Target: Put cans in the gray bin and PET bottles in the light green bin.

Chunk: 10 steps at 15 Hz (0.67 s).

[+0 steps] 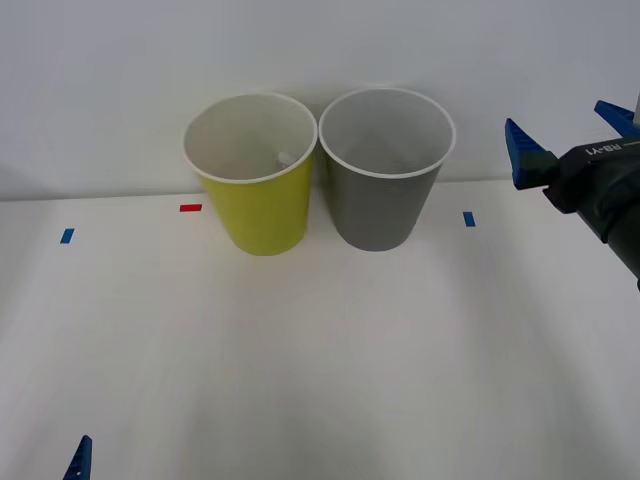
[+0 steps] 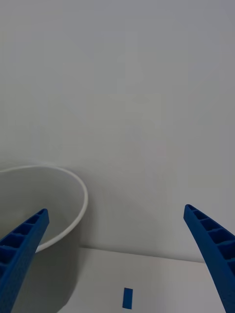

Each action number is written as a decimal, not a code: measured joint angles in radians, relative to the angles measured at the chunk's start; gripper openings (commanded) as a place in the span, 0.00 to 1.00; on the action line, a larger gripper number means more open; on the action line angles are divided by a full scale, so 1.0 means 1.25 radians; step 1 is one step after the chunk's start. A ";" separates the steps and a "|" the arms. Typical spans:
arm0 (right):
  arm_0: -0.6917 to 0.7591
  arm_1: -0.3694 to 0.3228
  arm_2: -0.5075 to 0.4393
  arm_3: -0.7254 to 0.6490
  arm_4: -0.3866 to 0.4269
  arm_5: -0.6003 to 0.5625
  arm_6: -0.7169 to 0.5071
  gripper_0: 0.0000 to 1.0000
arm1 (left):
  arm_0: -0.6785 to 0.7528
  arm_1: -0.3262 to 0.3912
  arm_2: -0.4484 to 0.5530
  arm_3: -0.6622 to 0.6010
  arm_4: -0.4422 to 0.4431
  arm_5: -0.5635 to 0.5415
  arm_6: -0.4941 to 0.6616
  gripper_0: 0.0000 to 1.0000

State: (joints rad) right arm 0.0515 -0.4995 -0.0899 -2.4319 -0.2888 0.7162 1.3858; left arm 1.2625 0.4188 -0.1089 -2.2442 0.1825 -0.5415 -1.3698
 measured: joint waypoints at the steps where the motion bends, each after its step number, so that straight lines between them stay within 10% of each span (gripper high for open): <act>1: 0.031 -0.009 0.000 0.007 0.010 -0.039 -0.003 0.94 | 0.000 0.000 0.000 0.000 0.000 0.000 0.000 1.00; 10: 0.341 0.008 0.034 0.073 0.090 -0.459 -0.001 0.94 | 0.000 0.000 0.000 0.000 0.000 0.000 0.000 1.00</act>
State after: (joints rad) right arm 0.4779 -0.4891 -0.0470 -2.3409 -0.1767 0.1421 1.3845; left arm 1.2625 0.4188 -0.1089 -2.2442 0.1825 -0.5415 -1.3698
